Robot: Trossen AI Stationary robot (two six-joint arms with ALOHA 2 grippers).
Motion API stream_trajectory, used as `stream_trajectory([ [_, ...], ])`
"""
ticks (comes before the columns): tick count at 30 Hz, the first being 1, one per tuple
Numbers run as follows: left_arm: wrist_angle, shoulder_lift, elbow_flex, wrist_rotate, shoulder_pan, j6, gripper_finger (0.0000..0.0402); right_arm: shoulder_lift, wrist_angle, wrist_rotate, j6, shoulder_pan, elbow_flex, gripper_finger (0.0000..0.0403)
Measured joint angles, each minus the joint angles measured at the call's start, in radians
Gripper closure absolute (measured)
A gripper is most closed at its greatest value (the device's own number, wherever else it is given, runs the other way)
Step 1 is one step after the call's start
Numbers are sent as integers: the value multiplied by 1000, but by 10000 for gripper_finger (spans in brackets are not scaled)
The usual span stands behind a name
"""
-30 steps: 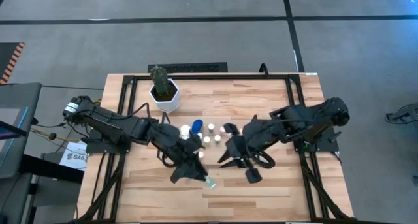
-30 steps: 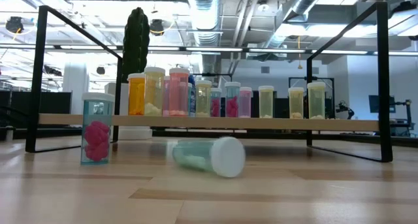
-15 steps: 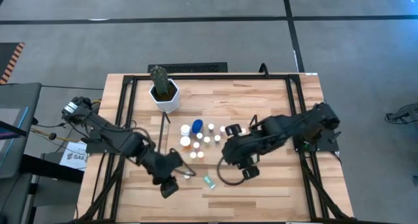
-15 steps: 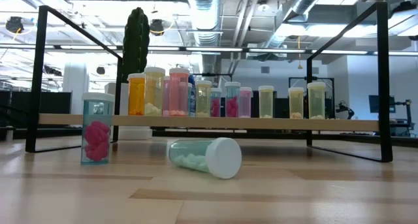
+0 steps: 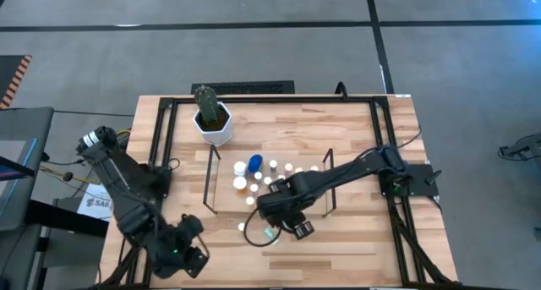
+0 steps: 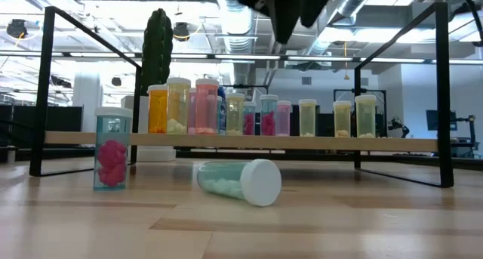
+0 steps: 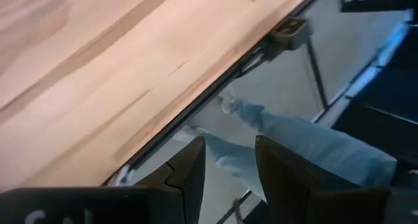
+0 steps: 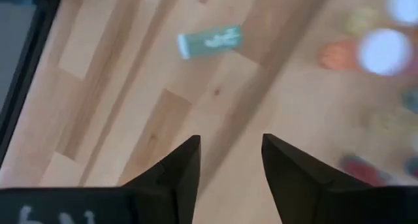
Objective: Pick and place medicine bottles onto shelf by color
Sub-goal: Put the blue pill bottle on the shelf
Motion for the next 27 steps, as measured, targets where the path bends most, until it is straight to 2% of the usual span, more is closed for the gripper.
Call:
stream_trajectory([
  [4,-60,0,0,5,-52,-28,282,44,69,-70,-125,19,0,223],
  [7,-87,0,0,28,-80,9,282,69,132,-69,-250,54,0,227],
  [9,-102,0,0,41,-95,30,282,73,158,-66,-228,73,0,229],
  [11,-103,0,0,48,-110,33,282,85,196,-53,-19,83,3,230],
  [14,-111,0,0,34,-135,44,282,100,210,-46,424,79,-1,228],
  [18,-142,0,0,26,-158,109,282,121,277,38,866,82,2,224],
  [22,-176,0,0,44,-171,171,282,174,321,27,1059,90,-1,215],
  [27,-176,0,0,41,-174,217,282,218,348,5,1163,95,1,190],
])
